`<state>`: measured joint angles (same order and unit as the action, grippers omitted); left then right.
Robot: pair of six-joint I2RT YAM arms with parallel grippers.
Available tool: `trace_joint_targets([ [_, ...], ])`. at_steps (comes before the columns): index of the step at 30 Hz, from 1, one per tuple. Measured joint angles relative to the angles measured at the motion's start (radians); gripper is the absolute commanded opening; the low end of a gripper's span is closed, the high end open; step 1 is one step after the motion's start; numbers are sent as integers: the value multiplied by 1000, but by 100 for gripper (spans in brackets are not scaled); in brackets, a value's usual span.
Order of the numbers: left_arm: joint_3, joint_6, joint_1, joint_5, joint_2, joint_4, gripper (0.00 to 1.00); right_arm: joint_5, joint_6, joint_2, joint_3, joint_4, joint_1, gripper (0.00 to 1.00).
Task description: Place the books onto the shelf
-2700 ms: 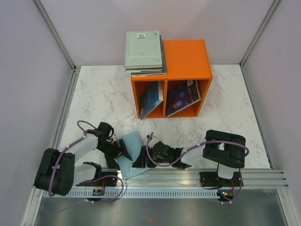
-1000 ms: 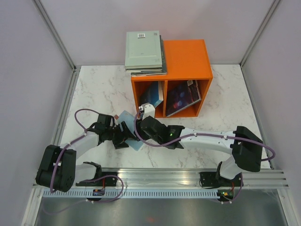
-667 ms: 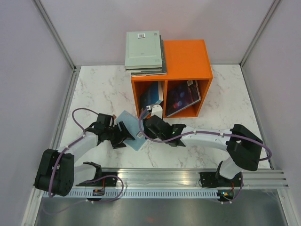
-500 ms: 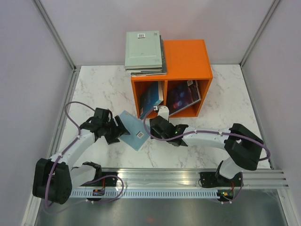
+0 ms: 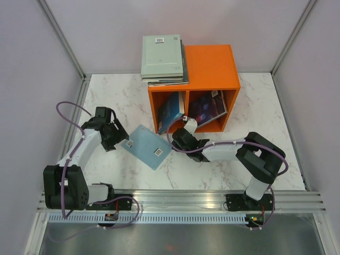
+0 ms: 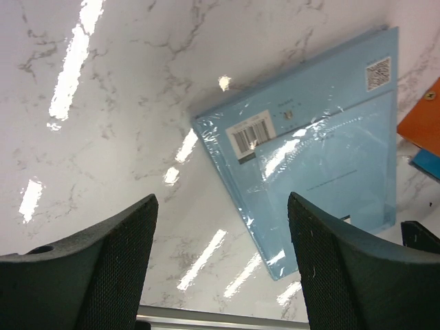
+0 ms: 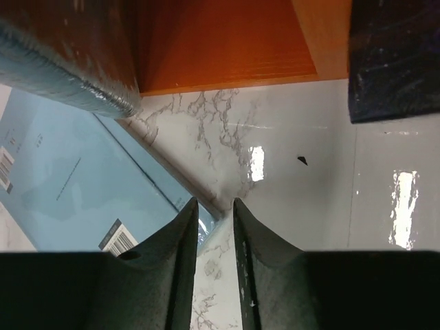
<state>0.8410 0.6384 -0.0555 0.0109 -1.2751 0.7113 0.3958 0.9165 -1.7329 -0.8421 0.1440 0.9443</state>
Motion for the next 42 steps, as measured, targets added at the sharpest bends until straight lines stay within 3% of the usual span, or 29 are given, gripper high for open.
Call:
trace_joint_targets([
  [7,-43,-12,16,27,29,13,79,39,116,-16,52,90,-21,23],
  [15,-40,-28,27,43,63,43,79,30,216,-154,-3,249,-45,15],
  [22,-19,-66,138,50,31,72,80,-3,276,-182,8,328,-17,13],
  [27,3,-106,225,70,-81,71,79,-71,307,-158,50,350,119,12],
  [33,4,-130,239,97,-172,69,79,-171,334,-110,86,311,306,12],
  [36,4,-135,239,100,-186,67,79,-181,341,-85,98,290,324,16],
  [39,4,-137,239,101,-197,64,79,-169,348,-63,103,265,309,31],
  [40,4,-139,239,101,-203,64,79,-167,349,-56,105,259,301,50],
  [42,4,-141,239,101,-217,64,79,-156,365,-42,116,259,285,68],
])
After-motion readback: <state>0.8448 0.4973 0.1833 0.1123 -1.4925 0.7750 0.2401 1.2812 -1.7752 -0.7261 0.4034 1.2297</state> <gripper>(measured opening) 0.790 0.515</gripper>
